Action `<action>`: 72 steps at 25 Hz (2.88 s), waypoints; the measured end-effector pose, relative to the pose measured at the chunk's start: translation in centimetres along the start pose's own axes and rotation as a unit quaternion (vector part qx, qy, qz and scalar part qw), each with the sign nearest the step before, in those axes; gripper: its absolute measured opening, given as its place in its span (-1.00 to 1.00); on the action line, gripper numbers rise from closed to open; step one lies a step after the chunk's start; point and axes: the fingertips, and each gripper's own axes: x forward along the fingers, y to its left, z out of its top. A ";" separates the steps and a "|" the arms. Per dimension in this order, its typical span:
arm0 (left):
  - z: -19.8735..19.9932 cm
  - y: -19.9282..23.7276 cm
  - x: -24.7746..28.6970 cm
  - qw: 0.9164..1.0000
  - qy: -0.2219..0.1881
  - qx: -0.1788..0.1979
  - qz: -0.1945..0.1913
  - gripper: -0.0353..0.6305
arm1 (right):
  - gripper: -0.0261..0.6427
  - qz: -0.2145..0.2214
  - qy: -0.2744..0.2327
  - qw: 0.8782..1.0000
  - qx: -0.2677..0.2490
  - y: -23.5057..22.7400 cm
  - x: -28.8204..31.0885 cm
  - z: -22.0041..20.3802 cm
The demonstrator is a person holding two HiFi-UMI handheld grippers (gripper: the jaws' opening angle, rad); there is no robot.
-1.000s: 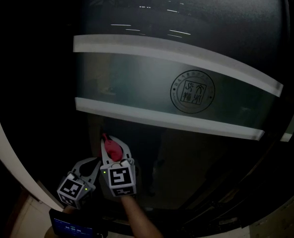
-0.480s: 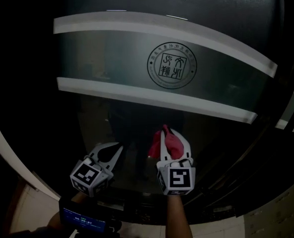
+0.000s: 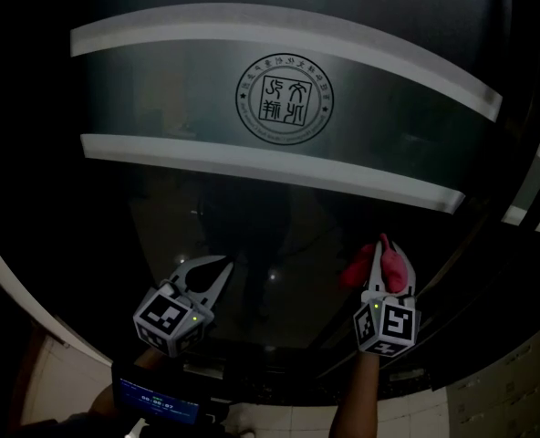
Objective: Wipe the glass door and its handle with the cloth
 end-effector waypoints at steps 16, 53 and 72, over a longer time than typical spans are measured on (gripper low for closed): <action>-1.2 8.0 -6.5 0.998 0.011 -0.012 0.055 -0.87 | -0.78 0.151 -0.056 0.985 0.055 24.0 2.0 3.3; -2.5 -1.8 -0.3 0.999 0.015 -0.025 -0.026 -0.87 | -0.77 0.143 0.014 0.989 0.033 16.8 0.6 -5.7; -1.9 -12.1 4.7 0.997 0.027 -0.021 -0.065 -0.87 | -0.77 0.087 0.018 0.996 0.023 3.2 -2.9 -4.8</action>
